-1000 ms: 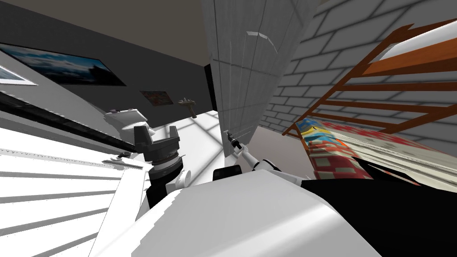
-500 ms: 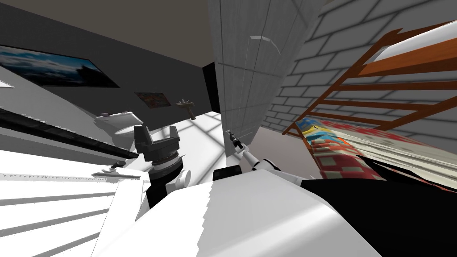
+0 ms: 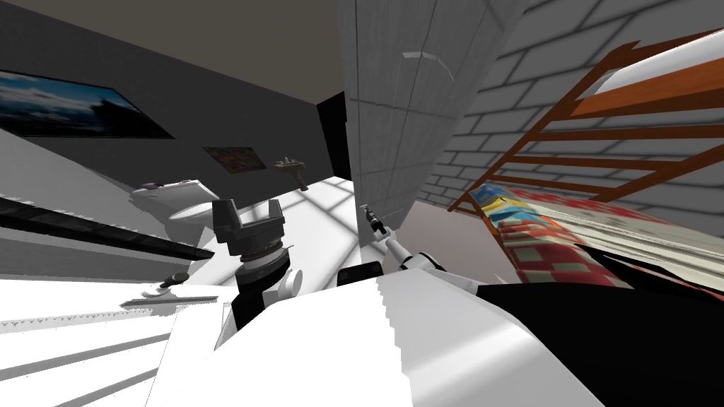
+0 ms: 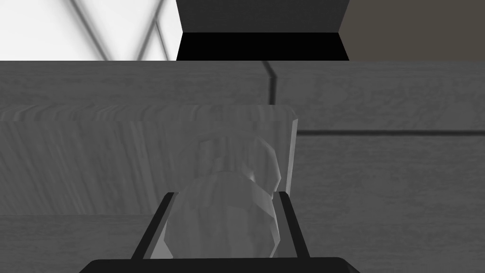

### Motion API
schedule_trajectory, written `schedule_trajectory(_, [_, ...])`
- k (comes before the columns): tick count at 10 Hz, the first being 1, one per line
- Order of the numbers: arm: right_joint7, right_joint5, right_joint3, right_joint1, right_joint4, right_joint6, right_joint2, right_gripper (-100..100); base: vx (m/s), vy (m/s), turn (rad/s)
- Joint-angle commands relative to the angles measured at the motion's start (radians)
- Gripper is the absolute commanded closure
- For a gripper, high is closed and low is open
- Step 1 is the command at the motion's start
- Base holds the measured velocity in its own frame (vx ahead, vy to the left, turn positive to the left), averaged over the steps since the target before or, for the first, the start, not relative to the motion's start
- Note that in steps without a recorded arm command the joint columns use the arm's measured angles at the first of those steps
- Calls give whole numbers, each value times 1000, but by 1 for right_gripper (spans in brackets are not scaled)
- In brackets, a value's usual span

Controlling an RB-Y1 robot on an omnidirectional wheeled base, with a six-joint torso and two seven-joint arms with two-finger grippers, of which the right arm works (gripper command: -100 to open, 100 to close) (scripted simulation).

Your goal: Push the door open

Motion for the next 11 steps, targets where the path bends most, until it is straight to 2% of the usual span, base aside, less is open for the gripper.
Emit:
schedule_trajectory(1, [0, 0, 0, 0, 0, 0, 0, 100, 45, 67, -46])
schedule_trajectory(2, [5, -4, -17, -1, 2, -1, -5, 100, 115, 60, -43])
schedule_trajectory(5, [15, -9, -43, -2, 6, -1, -8, 100, 181, 95, -45])
schedule_trajectory(11, [40, -23, -114, -3, 19, -4, -18, 100, 179, 130, -61])
